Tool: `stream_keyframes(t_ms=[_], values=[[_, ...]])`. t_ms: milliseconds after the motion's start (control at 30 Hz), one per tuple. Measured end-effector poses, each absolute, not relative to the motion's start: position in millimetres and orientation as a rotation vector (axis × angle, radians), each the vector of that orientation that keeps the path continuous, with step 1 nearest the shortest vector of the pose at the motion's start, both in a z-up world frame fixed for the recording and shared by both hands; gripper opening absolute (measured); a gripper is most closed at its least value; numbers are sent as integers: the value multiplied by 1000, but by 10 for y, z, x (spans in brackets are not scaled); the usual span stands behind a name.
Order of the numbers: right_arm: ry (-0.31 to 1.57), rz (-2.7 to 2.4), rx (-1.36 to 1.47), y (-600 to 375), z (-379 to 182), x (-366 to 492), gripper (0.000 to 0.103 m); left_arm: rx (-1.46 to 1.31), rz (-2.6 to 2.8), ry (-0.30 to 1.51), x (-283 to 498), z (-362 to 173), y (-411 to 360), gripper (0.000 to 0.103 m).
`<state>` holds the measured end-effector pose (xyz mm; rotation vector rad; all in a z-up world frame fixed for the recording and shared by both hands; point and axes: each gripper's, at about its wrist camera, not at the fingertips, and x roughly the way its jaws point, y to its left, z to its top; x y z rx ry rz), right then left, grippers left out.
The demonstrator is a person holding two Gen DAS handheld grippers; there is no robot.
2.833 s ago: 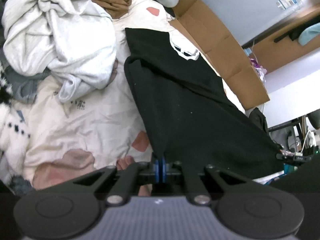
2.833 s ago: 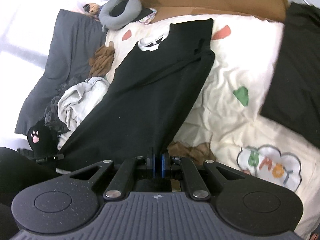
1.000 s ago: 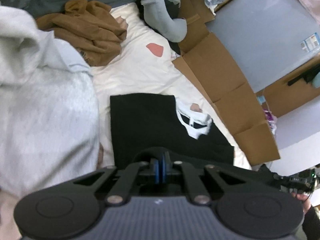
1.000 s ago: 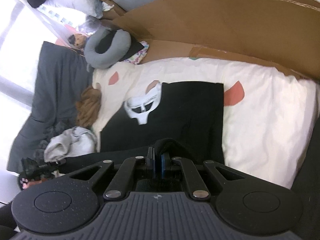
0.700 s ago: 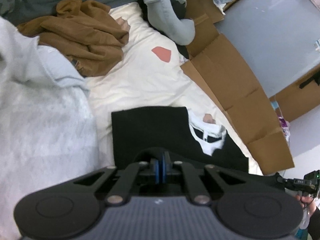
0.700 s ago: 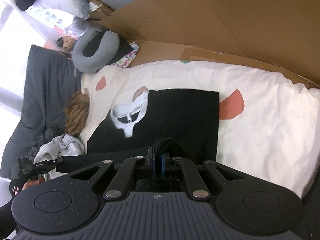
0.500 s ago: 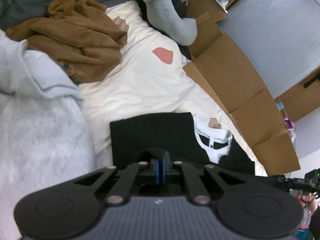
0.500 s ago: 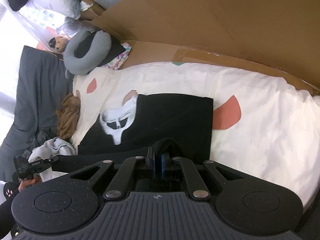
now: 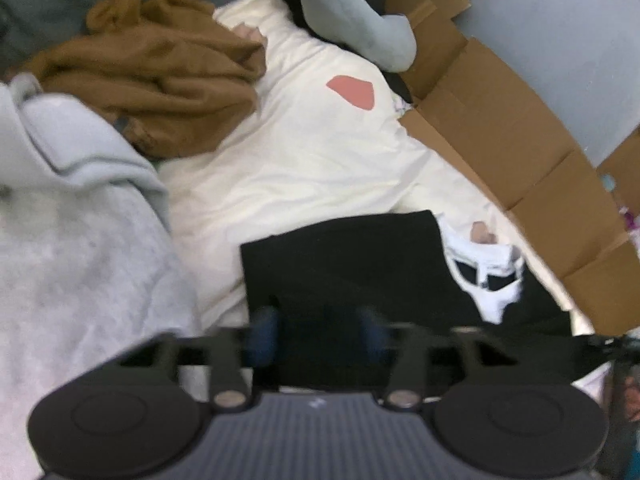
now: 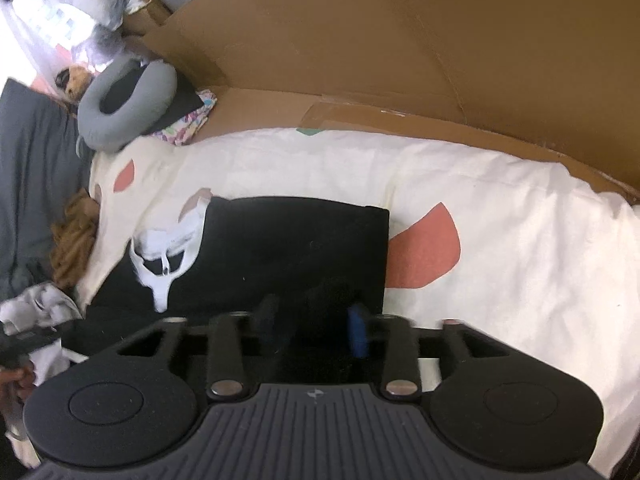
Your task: Fold clothes
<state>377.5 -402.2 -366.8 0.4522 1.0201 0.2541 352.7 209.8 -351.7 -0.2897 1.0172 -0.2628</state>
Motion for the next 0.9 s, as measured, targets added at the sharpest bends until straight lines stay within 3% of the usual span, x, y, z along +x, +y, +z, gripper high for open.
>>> stream_keyframes(t_ms=[167, 533, 900], values=[[1003, 243, 365, -3957, -3547, 3604, 83, -184, -275, 983, 3317, -3340, 1962, 86], [1030, 285, 177, -3751, -3465, 3189, 93, 16, -279, 1036, 2895, -3507, 1718, 89], [1102, 267, -13, -3439, -3804, 2886, 93, 203, -268, 1056, 2828, -3805, 1484, 89]])
